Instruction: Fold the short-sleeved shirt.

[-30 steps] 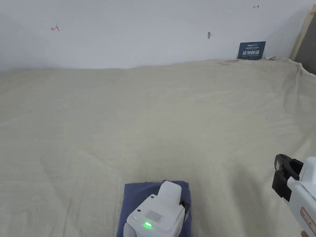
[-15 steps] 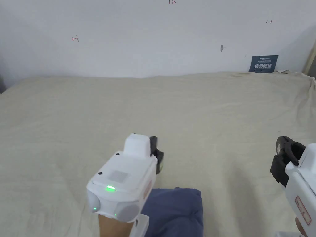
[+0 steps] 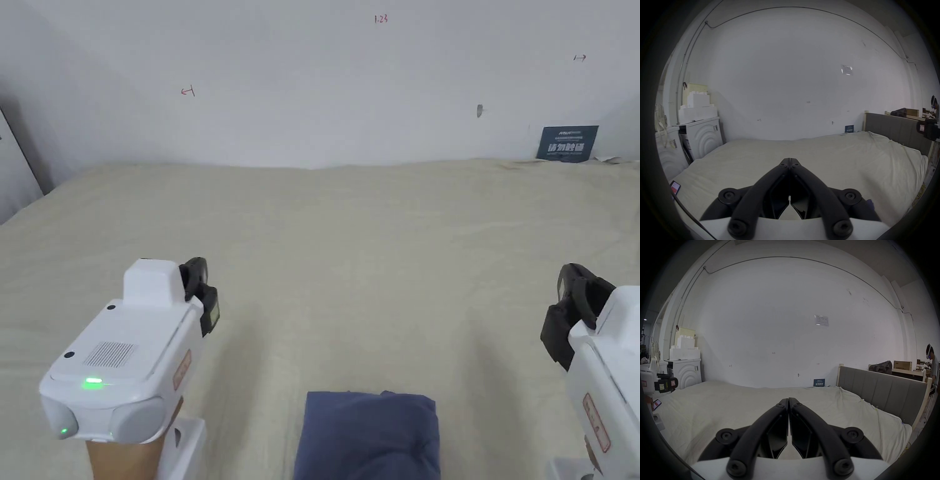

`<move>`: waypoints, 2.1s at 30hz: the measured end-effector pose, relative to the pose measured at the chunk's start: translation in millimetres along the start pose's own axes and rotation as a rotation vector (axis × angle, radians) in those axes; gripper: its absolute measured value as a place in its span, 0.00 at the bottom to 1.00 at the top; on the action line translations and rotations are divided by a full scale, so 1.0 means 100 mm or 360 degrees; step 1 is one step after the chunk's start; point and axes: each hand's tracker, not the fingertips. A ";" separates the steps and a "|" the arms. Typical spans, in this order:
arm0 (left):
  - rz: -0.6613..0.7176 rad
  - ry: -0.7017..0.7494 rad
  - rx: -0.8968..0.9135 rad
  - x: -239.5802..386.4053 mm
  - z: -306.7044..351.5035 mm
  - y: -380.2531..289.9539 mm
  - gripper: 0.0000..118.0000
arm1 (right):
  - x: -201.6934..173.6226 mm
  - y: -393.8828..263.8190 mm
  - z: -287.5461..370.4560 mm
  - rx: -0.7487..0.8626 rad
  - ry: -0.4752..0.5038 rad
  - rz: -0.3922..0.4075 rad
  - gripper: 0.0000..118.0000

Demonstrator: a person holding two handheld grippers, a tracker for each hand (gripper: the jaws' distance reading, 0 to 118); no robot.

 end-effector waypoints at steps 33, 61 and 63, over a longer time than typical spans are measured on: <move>0.0064 -0.0004 -0.0140 -0.09 -0.02 -0.32 0.00 | -0.67 -0.92 -0.32 -0.0484 0.0199 -0.0050 0.00; 0.0118 -0.0140 -0.0467 0.08 -0.13 -0.84 0.00 | -1.12 -2.18 -0.47 -0.1123 0.0256 -0.0051 0.00; 0.0194 -0.0201 -0.0556 0.10 -0.15 -0.89 0.00 | -1.12 -2.16 -0.43 -0.1119 0.0255 -0.0035 0.00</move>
